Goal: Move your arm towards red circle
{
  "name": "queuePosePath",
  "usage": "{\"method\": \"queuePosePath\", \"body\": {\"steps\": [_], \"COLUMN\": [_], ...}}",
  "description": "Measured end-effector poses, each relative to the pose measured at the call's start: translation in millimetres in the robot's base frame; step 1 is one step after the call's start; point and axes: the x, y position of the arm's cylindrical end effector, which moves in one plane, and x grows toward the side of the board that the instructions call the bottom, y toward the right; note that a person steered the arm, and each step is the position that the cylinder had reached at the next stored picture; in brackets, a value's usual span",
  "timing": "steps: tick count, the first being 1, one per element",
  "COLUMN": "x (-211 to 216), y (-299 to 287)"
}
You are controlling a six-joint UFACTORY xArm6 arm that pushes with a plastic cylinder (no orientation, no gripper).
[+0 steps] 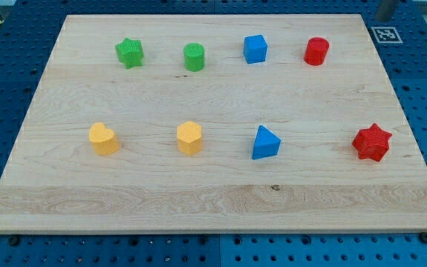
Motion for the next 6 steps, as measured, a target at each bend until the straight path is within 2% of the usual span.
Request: {"method": "queuePosePath", "body": {"steps": [5,6], "x": [-10,14], "y": [11,-12]}}
